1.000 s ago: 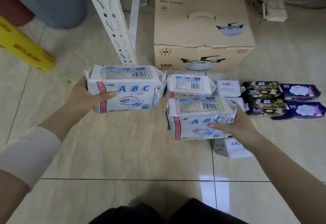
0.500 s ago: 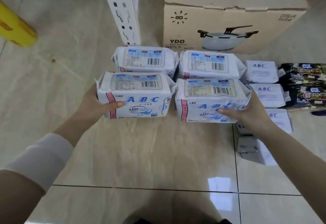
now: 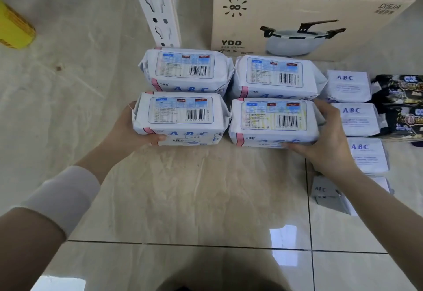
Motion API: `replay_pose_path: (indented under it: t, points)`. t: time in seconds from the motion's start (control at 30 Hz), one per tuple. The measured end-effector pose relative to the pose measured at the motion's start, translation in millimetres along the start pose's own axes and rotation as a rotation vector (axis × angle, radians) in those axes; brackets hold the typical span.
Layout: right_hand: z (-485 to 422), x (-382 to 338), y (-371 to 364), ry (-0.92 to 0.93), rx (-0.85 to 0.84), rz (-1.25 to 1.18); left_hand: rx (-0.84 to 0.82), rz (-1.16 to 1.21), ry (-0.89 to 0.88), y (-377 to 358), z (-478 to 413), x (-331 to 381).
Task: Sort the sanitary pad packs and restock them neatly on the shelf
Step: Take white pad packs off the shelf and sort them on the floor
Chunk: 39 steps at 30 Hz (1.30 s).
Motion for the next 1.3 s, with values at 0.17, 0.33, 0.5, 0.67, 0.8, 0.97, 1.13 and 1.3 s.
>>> replay_pose_path:
  t: [0.17, 0.33, 0.5, 0.67, 0.8, 0.97, 1.13, 1.3]
  points:
    - [-2, 4, 1, 0.101, -0.006, 0.301, 0.021, -0.123, -0.057, -7, -10, -1]
    - [-3, 7, 3, 0.186, 0.004, 0.466, 0.08, -0.148, -0.069, -9, -21, -6]
    - [-3, 6, 0, 0.215, 0.051, 0.532, 0.118, -0.071, -0.044, -12, -19, -14]
    - [-5, 7, 0, 0.221, 0.063, 0.561, 0.132, -0.041, -0.036, -14, -16, -12]
    - [-8, 7, 1, 0.228, 0.056, 0.599, 0.109, -0.09, -0.007, -10, -16, -15]
    - [-10, 6, 1, 0.193, 0.035, 0.623, 0.138, -0.124, 0.061, -13, -11, -14]
    - [-10, 5, 1, 0.19, 0.029, 0.639, 0.201, -0.141, 0.069, -21, -10, -7]
    - [-10, 3, 1, 0.172, 0.017, 0.643, 0.19, -0.133, 0.072, -21, -11, -2]
Point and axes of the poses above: each hand's wrist, its own z-axis away from the middle knuckle, its own y-axis out of the back of the hand, x = y × z, the point moved 1 cm from there along -z, towards the middle knuckle, and after that the axes turned 13 degrees about -z, right-handed, at the moved point
